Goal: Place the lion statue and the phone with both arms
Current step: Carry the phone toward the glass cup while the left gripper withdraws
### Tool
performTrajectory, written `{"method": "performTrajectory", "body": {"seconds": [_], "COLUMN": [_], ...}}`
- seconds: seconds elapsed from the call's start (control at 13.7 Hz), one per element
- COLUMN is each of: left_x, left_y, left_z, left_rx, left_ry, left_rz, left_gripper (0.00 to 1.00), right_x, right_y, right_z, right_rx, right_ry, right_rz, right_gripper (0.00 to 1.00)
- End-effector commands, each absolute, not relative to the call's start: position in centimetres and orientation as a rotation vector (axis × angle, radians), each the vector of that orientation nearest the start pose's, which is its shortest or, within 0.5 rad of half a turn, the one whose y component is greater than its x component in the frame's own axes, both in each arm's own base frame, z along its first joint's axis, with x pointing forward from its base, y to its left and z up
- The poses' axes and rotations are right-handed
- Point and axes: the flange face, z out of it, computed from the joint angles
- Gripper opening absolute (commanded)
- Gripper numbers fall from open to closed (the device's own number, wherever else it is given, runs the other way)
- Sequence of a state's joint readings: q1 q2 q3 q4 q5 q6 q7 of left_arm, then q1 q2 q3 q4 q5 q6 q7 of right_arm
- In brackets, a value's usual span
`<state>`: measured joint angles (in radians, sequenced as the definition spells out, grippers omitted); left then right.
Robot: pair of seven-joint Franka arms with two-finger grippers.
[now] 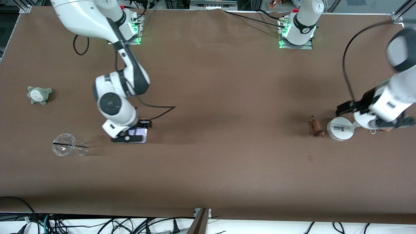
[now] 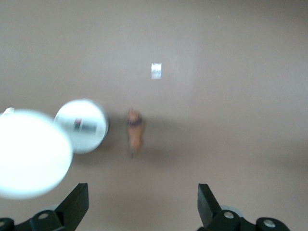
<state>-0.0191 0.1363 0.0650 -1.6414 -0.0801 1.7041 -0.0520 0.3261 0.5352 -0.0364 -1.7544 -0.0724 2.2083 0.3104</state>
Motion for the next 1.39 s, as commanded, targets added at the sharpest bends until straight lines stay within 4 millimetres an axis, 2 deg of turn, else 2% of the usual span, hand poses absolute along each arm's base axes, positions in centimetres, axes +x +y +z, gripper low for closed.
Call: {"method": "performTrajectory", "body": {"seconds": [0.0, 0.07, 0.15, 0.22, 0.37, 0.66, 0.88, 0.95, 1.02, 1.1, 1.17, 1.31], "left_x": [58.5, 58.0, 57.6, 57.5, 57.9, 58.4, 58.5, 58.5, 58.5, 58.5, 58.5, 58.5], "left_y": [1.8, 1.7, 1.3, 0.7, -0.3, -0.1, 0.2, 0.3, 0.6, 0.9, 0.8, 0.9], "left_z": [57.5, 59.0, 59.5, 59.4, 58.1, 57.0, 57.1, 57.2, 57.1, 57.2, 57.2, 57.2], "left_rx": [-3.203, -3.199, -3.195, -3.192, -3.173, -3.154, -3.149, -3.145, -3.113, -3.079, -3.082, -3.087], "left_ry": [-0.173, -0.169, -0.156, -0.155, -0.162, -0.160, -0.163, -0.166, -0.164, -0.156, -0.156, -0.158], "left_rz": [0.194, 0.224, 0.259, 0.277, 0.314, 0.343, 0.337, 0.333, 0.331, 0.323, 0.323, 0.322], "left_gripper": [1.00, 1.00, 1.00, 1.00, 1.00, 1.00, 1.00, 1.00, 1.00, 1.00, 1.00, 1.00], "right_x": [60.6, 60.2, 60.3, 60.2, 60.0, 57.6, 57.6, 57.8, 57.9, 58.3, 58.7, 59.1], "right_y": [14.2, 13.6, 11.6, 10.7, 10.6, 10.3, 10.5, 10.5, 10.8, 10.8, 11.0, 11.2], "right_z": [23.9, 22.8, 21.8, 21.1, 20.0, 17.1, 17.3, 17.7, 18.0, 19.1, 20.2, 21.9], "right_rx": [-3.165, -3.148, -3.134, -3.128, -3.113, -3.103, -3.102, -3.101, -3.103, -3.103, -3.103, -3.102], "right_ry": [-0.012, -0.046, -0.022, 0.006, 0.039, 0.053, 0.042, 0.042, 0.033, 0.036, 0.034, 0.043], "right_rz": [0.032, 0.005, -0.008, 0.001, 0.000, -0.080, -0.087, -0.082, -0.053, -0.034, -0.017, 0.006], "right_gripper": [0.55, 0.55, 0.55, 0.55, 0.55, 0.59, 0.64, 0.76, 0.84, 0.96, 0.99, 0.99]}}
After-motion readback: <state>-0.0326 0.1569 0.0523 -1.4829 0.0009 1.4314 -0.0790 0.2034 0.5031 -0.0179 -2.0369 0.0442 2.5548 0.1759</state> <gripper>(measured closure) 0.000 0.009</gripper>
